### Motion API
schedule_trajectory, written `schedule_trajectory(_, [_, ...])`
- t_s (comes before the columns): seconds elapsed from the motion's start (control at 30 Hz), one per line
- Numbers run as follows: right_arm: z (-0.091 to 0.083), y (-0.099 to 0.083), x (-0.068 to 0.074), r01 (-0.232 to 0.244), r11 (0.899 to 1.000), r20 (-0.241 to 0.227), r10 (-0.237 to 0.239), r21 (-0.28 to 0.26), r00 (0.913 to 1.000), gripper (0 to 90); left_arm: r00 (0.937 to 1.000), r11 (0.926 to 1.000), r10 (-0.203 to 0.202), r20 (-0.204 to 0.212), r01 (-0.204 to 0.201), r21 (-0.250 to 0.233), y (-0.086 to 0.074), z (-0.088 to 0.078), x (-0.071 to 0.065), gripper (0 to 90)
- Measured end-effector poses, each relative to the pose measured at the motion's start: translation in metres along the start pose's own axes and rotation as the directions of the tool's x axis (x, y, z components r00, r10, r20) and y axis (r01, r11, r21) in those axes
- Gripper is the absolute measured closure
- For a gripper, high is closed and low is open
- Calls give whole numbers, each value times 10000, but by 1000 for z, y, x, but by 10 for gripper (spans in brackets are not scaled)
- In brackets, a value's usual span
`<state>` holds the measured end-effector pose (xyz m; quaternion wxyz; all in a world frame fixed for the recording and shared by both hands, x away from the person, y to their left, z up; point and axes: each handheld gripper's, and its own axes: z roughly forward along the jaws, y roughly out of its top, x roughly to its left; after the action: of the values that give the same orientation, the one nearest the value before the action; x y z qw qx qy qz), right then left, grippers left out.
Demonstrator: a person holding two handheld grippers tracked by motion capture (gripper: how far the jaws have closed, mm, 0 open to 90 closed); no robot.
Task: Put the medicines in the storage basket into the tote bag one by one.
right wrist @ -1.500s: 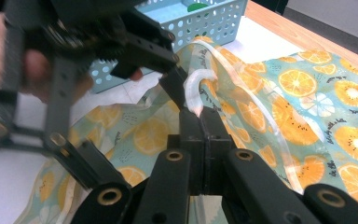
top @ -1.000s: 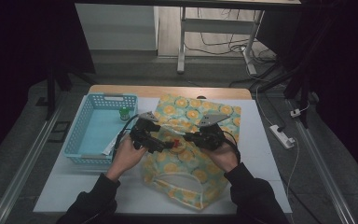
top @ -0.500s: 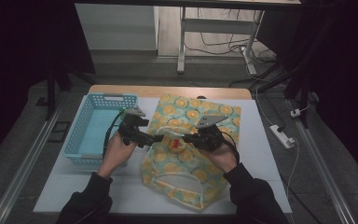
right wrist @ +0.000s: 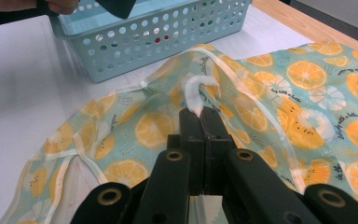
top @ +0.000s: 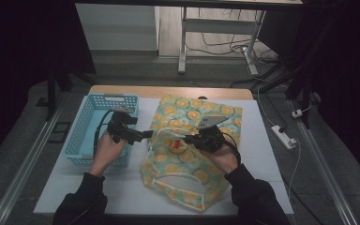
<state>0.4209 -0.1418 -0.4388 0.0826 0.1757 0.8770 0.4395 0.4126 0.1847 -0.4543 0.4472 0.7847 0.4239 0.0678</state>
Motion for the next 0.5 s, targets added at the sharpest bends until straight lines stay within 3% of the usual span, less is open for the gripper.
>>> schedule_trajectory(0.23, [0,0,0,-4,10000,-5,4,-10,10000,900,9989,9999,-145,-439,145,-2,-4,-7,11,11])
schedule_trajectory(0.5, [1,0,1,10,10000,-18,-10,7,10000,900,9933,9989,-473,-1052,472,-35,-12,-19,32,11])
